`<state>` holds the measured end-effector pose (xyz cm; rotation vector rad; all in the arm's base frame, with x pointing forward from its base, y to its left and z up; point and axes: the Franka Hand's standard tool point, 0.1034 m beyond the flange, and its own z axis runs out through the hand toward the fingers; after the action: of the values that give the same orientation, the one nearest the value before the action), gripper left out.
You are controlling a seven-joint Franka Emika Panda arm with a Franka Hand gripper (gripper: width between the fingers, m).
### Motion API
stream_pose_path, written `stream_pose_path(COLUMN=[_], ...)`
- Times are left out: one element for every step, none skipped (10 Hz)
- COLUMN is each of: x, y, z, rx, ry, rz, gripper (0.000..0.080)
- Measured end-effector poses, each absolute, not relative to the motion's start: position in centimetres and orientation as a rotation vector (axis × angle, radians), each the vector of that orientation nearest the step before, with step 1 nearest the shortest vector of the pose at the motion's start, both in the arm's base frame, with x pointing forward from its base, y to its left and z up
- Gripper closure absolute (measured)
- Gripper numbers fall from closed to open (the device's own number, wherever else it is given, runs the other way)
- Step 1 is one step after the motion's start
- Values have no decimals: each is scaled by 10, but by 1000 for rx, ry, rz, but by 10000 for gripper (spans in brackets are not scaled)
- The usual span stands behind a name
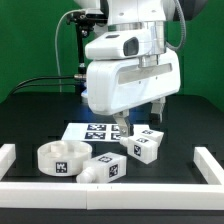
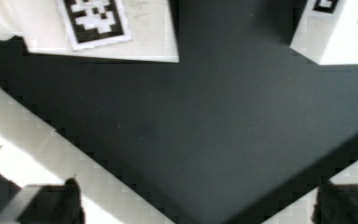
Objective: Assemble stool
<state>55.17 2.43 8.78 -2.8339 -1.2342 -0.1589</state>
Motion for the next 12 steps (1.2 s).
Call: stream_pose_path(x=[552, 552, 552, 551, 551, 550, 550, 551, 551, 551, 550, 544], y=[23, 23, 23, 19, 10, 7, 9, 12, 12, 12, 12, 23], z=[88, 88, 88, 89, 92, 93, 94, 94, 94, 94, 93, 90], rx=[-2831, -2831, -2831, -2836, -2852, -2902, -2947, -2944, -2943, -2943, -2943, -2934], ry=[-1241, -1241, -1243, -1235, -1213, -1073, -925, -938, -941, -940, -942, -993], rz=[-161, -161, -160, -156, -160, -158, -154, -157, -156, -155, -154, -157], gripper=[150, 150, 150, 150, 150, 150, 150, 150, 150, 150, 150, 150])
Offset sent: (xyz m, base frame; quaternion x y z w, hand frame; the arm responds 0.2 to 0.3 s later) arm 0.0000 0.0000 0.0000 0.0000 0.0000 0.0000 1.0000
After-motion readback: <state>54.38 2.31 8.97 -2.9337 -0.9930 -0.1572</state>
